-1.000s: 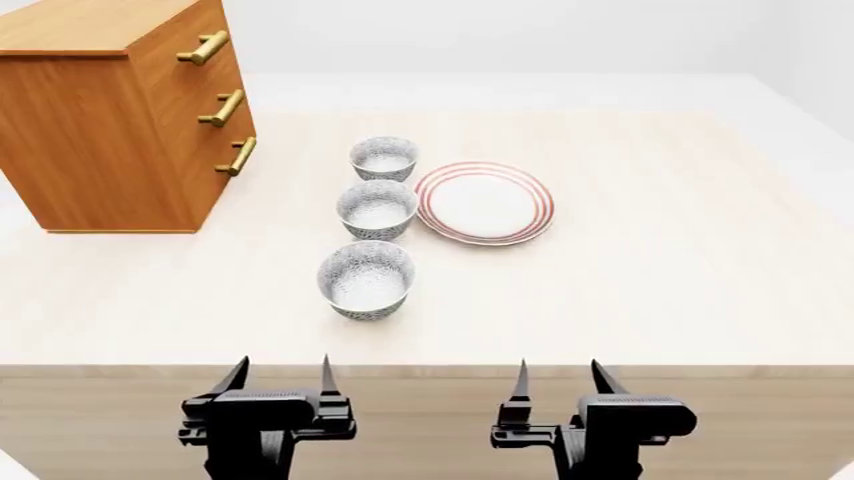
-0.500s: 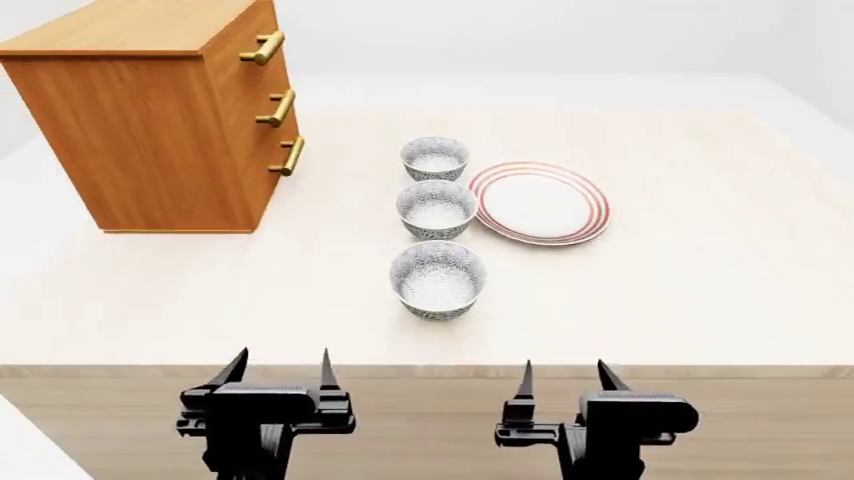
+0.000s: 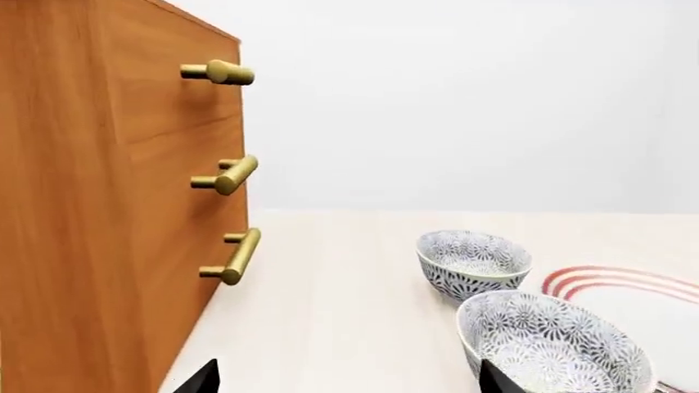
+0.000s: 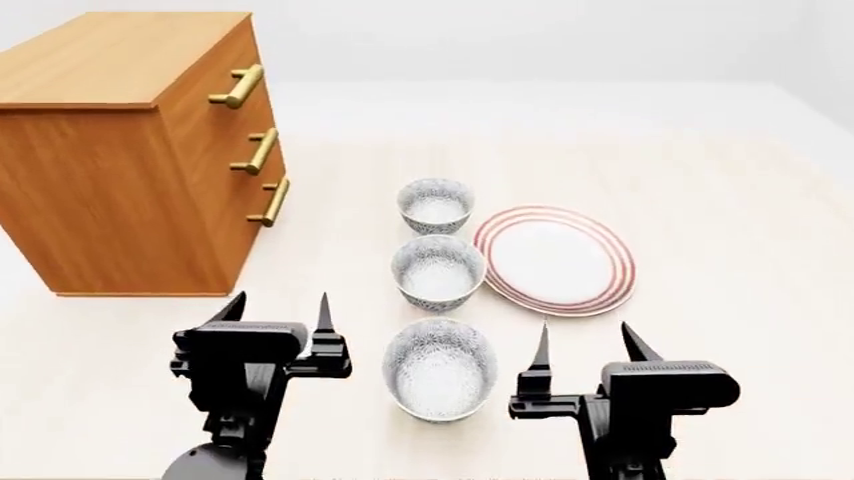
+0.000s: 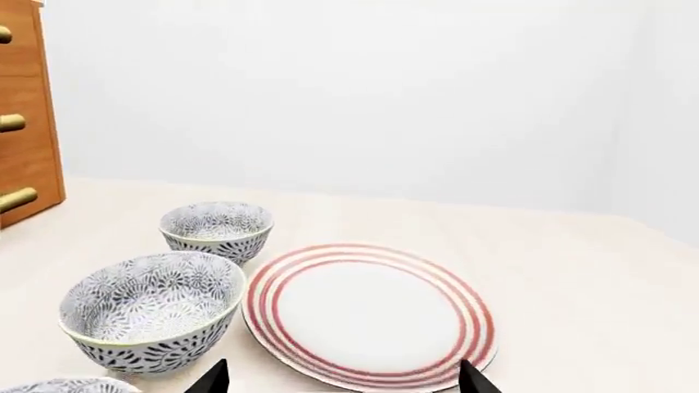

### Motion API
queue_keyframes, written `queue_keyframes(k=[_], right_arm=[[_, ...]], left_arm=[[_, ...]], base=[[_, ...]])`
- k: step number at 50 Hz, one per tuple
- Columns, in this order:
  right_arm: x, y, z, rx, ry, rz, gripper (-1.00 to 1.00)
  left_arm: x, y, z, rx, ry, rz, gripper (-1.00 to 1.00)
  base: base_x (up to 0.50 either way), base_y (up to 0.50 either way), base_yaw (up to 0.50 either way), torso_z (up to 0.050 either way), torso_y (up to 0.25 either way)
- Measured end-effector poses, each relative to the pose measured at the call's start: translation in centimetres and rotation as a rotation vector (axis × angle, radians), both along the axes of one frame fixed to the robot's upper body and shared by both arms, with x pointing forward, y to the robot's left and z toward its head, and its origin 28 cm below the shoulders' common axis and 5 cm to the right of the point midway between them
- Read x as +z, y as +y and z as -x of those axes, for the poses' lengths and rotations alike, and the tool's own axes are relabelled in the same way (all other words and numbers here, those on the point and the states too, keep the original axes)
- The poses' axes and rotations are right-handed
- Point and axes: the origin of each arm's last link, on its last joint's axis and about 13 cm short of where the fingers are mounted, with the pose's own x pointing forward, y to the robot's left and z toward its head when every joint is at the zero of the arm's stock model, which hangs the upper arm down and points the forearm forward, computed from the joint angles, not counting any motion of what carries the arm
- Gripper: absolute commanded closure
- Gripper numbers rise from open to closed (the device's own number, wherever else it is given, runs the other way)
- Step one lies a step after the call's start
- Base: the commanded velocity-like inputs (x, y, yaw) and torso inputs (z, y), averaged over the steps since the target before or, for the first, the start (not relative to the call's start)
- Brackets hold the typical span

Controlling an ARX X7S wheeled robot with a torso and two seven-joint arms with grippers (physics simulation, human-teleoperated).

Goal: Stack the bowl in the middle on the bowl at the back.

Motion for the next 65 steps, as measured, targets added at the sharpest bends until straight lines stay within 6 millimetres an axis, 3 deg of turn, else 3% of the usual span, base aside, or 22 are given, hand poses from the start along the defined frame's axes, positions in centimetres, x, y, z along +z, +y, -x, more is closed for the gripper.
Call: queue_keyframes(k=[21, 31, 49, 65], right_arm=[[0.1, -0.2, -0.3, -0.001, -0.001, 0.027, -1.00], [-0.3, -0.2, -0.5, -0.010, 0.017, 0.038, -1.00], [-1.1, -0.4, 0.1, -0.006, 0.043, 0.013, -1.00], [-1.8, -0.4, 0.4, 0.010, 0.065, -0.014, -1.00]], left_arm=[[0.5, -0.1, -0.9, -0.002, 0.022, -0.031, -1.00], [0.6, -0.7, -1.8, -0.096, 0.119, -0.059, -1.00], [2.8, -2.7, -4.1, -0.280, 0.387, -0.072, -1.00], [1.8, -4.1, -6.2, -0.305, 0.567, -0.088, -1.00]], base=[[0.50, 0.00, 0.00, 0.006, 0.000], [0.00, 0.00, 0.00, 0.000, 0.000], [0.00, 0.00, 0.00, 0.000, 0.000], [0.00, 0.00, 0.00, 0.000, 0.000]])
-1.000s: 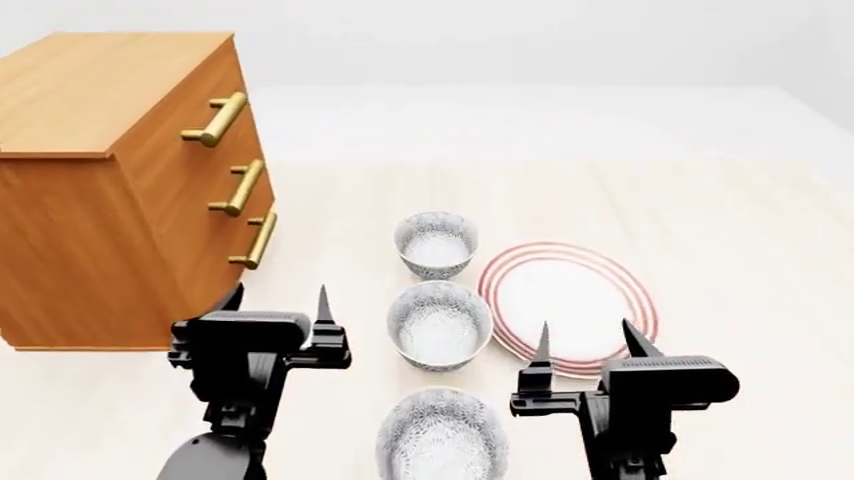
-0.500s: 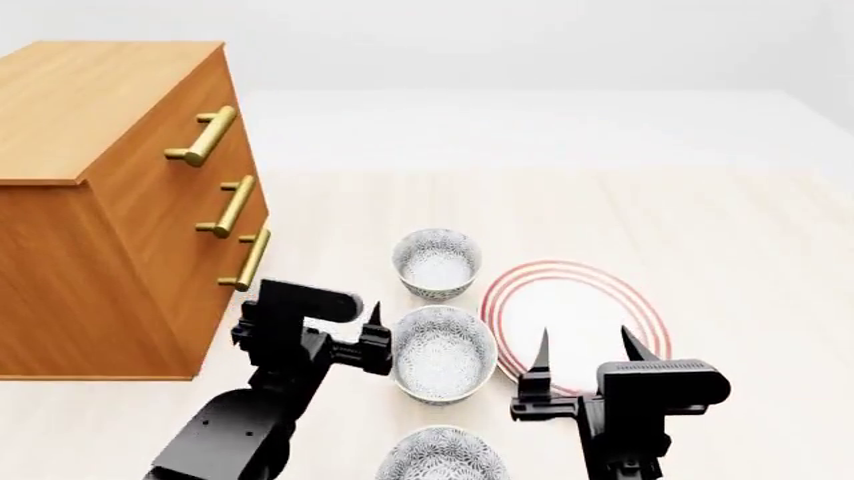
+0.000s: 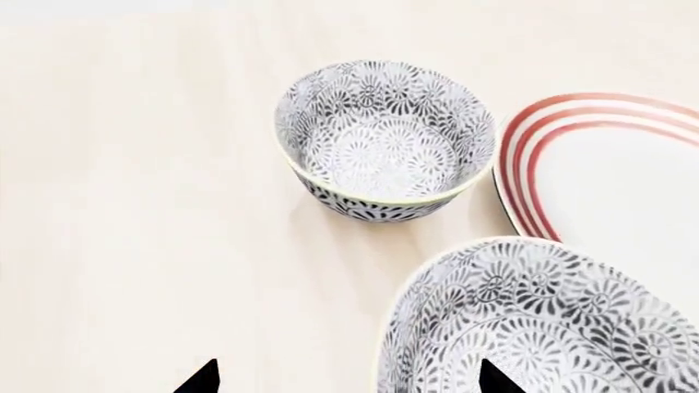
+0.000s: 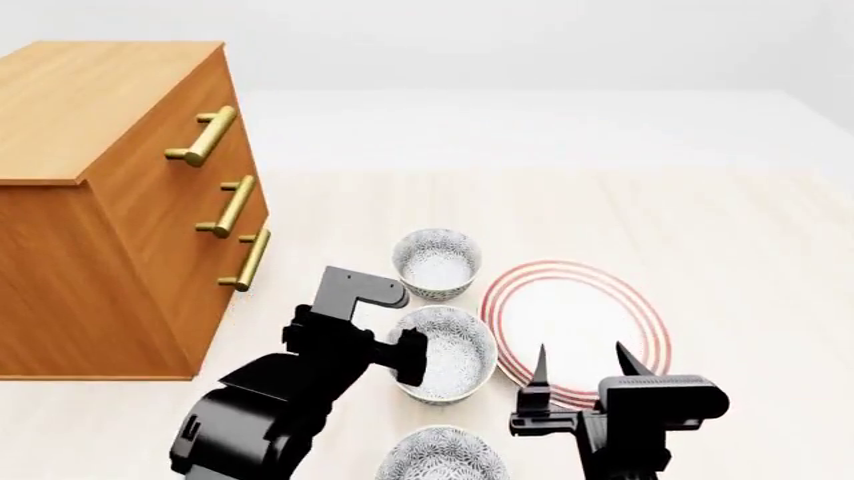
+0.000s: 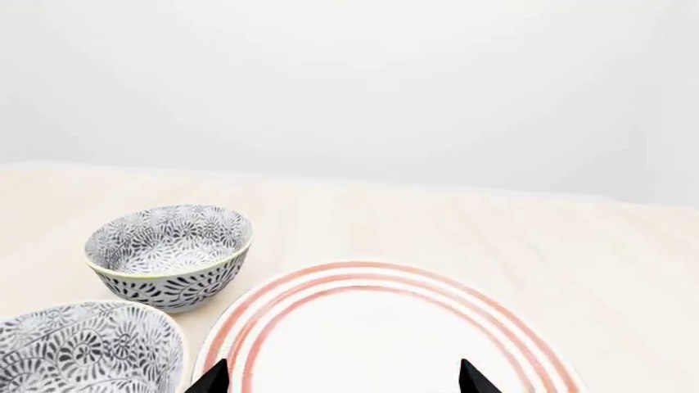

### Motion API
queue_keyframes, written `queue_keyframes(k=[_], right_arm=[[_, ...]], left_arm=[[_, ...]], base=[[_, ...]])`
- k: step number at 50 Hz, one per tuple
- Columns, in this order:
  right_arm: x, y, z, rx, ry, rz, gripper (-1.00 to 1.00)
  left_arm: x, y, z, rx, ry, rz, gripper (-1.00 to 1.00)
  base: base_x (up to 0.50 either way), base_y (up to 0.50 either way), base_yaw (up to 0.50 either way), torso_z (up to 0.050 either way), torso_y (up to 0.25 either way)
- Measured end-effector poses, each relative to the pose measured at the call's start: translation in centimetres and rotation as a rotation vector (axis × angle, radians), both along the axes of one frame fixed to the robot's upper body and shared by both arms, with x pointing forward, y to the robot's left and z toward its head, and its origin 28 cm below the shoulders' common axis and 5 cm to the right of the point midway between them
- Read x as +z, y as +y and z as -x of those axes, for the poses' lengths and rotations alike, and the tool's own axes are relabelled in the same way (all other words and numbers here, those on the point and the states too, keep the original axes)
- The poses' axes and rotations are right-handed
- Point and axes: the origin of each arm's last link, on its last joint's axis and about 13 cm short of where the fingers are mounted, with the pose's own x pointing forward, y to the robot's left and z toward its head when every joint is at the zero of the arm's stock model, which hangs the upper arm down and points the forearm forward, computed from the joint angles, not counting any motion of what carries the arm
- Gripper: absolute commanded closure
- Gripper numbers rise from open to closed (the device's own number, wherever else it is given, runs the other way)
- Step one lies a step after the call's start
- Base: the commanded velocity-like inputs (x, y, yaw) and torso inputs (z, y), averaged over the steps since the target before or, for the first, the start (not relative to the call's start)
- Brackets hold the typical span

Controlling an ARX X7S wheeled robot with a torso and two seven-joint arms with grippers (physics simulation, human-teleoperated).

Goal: Stack the bowl in the middle on the bowl at the back.

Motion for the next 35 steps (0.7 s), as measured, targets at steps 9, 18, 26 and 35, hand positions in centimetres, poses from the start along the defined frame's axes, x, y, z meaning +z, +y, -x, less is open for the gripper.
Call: queue_keyframes(k=[9, 18, 26, 35], right_arm=[[-0.2, 0.1, 0.1, 0.008, 0.007, -0.003, -1.00], [-0.3, 0.1, 0.1, 0.012, 0.014, -0.003, -1.00], [-0.3, 0.2, 0.1, 0.013, 0.017, -0.003, -1.00], [-0.3, 0.2, 0.1, 0.014, 0.021, -0.005, -1.00]], left_arm=[[-0.8, -0.5, -0.7, 0.005, 0.052, -0.012, -1.00], [-1.9, -0.7, -1.5, 0.015, 0.100, -0.013, -1.00], [-2.8, -1.0, -1.8, 0.012, 0.130, -0.019, -1.00], [-3.0, -1.2, -2.1, -0.006, 0.125, -0.025, 1.00]], base=[[0.00, 0.00, 0.00, 0.000, 0.000], [0.00, 0.00, 0.00, 0.000, 0.000], [0.00, 0.00, 0.00, 0.000, 0.000], [0.00, 0.00, 0.00, 0.000, 0.000]])
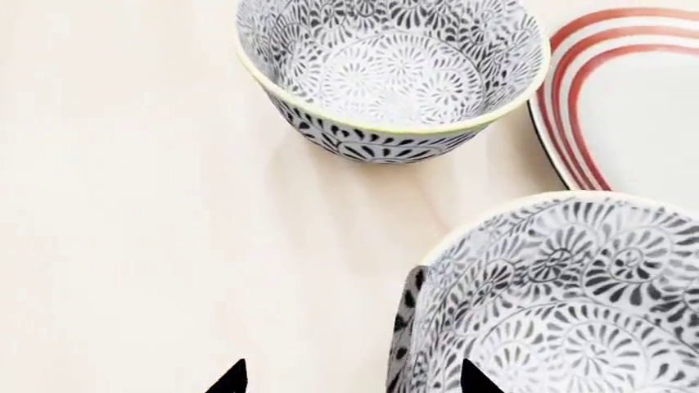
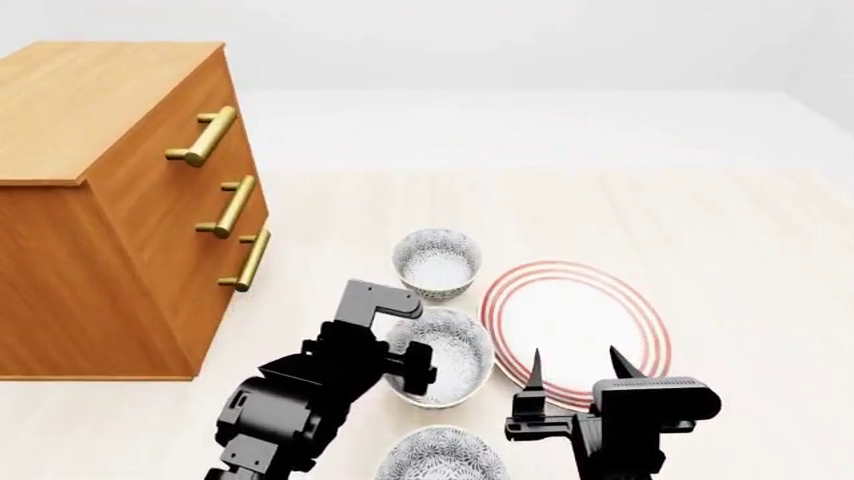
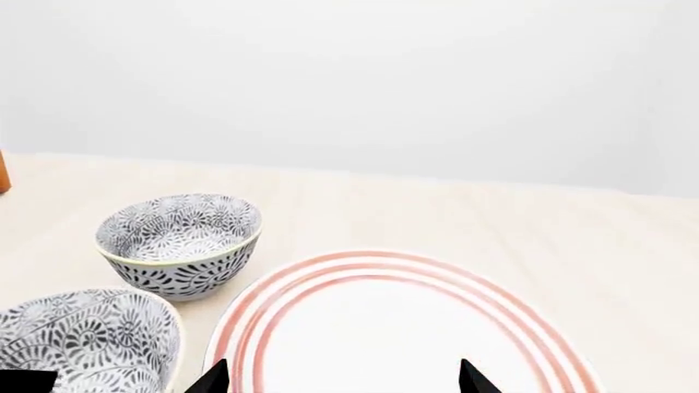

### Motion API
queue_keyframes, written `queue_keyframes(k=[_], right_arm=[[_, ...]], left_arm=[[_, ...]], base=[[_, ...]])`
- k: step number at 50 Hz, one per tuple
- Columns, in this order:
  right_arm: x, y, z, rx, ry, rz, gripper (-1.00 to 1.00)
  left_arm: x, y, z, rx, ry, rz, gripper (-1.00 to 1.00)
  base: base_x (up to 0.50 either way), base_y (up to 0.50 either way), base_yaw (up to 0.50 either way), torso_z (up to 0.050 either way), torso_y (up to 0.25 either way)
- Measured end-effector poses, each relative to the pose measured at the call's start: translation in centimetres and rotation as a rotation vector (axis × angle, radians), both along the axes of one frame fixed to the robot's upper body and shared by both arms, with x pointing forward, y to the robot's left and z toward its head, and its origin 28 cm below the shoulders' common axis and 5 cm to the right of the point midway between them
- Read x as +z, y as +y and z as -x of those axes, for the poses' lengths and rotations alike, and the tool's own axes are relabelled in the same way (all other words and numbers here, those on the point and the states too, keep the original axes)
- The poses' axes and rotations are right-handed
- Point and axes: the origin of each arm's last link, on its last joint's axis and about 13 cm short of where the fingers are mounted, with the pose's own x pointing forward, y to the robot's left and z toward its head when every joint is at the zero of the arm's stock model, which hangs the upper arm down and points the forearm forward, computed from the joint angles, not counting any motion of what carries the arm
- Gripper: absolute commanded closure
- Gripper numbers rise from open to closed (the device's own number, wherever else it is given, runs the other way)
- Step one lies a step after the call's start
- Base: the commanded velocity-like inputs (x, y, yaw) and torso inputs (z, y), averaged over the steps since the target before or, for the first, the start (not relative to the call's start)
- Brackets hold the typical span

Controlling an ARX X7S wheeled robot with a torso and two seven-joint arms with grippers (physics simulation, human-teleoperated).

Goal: Stack the bowl in the middle on the bowl at the back.

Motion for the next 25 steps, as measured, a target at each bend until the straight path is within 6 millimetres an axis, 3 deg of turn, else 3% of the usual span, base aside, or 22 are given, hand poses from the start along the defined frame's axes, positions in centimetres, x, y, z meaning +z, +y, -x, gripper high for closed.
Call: queue_keyframes(k=[25], right_arm=[[0.0, 0.0, 0.0, 0.004, 0.009, -0.001, -1.00]], left_arm=[[0.6, 1.1, -0.2, -0.078, -0.012, 0.132, 1.00]], base=[[0.00, 0.00, 0.00, 0.000, 0.000]])
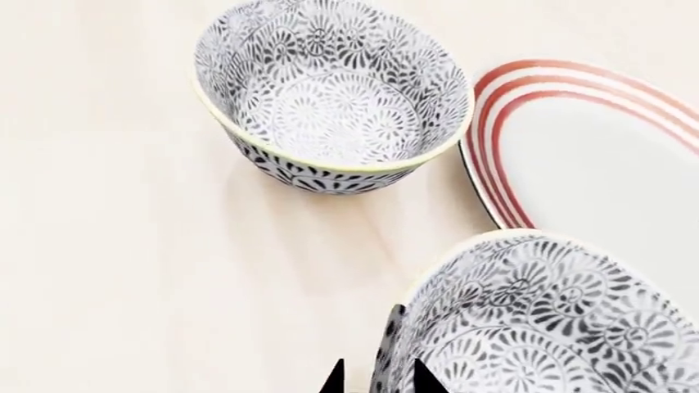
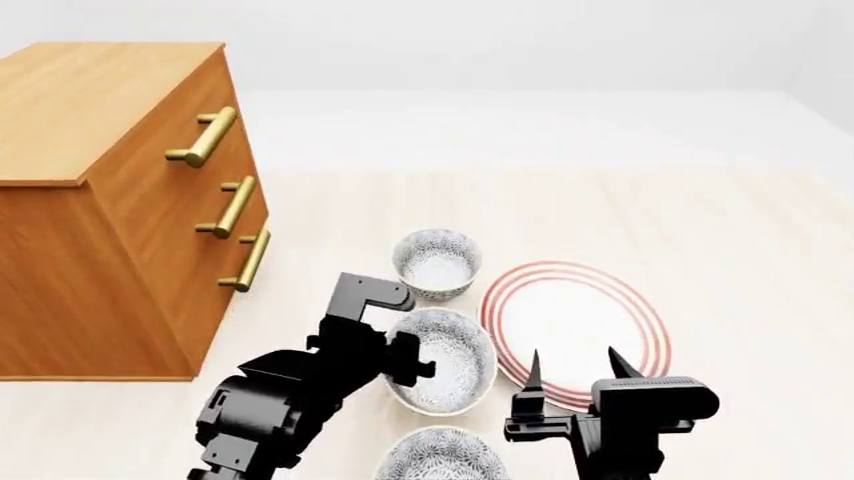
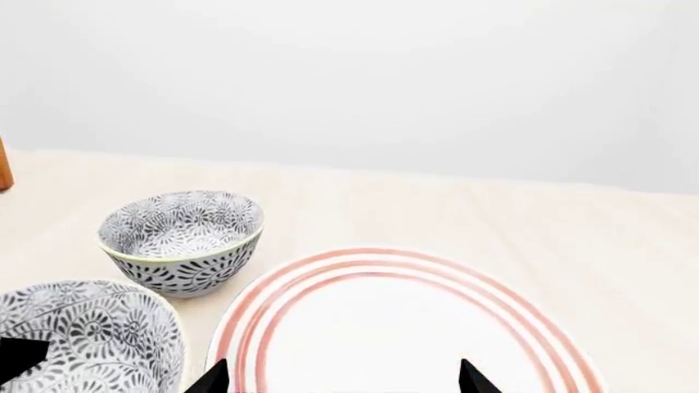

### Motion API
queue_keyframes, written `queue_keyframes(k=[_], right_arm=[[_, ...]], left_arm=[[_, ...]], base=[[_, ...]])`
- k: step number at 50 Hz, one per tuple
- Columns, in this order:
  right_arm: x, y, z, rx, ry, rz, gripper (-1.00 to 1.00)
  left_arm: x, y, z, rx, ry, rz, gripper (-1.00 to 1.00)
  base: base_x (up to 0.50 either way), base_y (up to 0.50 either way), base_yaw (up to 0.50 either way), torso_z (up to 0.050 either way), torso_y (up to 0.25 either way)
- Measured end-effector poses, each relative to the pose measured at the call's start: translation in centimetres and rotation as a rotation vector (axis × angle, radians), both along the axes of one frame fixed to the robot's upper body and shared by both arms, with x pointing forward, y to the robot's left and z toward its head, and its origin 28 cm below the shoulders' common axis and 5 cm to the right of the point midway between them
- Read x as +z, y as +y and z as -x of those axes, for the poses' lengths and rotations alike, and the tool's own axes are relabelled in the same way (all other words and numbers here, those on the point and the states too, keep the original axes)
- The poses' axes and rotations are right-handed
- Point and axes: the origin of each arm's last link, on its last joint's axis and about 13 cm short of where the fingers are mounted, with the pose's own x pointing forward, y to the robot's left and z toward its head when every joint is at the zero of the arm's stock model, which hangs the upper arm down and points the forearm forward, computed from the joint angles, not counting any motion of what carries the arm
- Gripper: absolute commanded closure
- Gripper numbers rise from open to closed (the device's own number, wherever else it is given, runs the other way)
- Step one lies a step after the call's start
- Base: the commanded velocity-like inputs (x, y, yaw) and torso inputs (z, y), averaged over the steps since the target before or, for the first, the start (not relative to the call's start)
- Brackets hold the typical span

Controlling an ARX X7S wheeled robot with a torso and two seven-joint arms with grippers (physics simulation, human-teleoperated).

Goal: Stack the bowl in the middle on the bowl at the back.

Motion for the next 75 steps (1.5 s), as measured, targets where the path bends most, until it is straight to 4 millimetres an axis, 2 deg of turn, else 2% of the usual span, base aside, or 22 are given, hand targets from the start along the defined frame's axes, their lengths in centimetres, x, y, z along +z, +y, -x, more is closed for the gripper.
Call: queue_keyframes(k=[15, 33, 55, 75], right_arm=[[0.0, 0.0, 0.0, 0.004, 0.009, 0.007, -1.00], [-0.8, 0.0, -0.7, 0.001, 0.023, 0.013, -1.00], [-1.1, -0.8, -0.3, -0.025, 0.011, -0.007, -1.00], [-1.0, -1.4, 0.0, -0.056, 0.005, -0.018, -1.00]], left_arm=[[2.0, 1.2, 0.8, 0.097, -0.015, 0.046, 1.00], [6.2, 2.3, 2.8, 0.102, -0.071, 0.159, 1.00], [8.9, 2.8, 8.0, 0.040, -0.068, 0.285, 1.00], [9.5, 2.9, 12.1, -0.005, -0.040, 0.330, 1.00]], base=[[0.00, 0.00, 0.00, 0.000, 0.000], [0.00, 0.00, 0.00, 0.000, 0.000], [0.00, 0.00, 0.00, 0.000, 0.000], [0.00, 0.00, 0.00, 0.000, 0.000]])
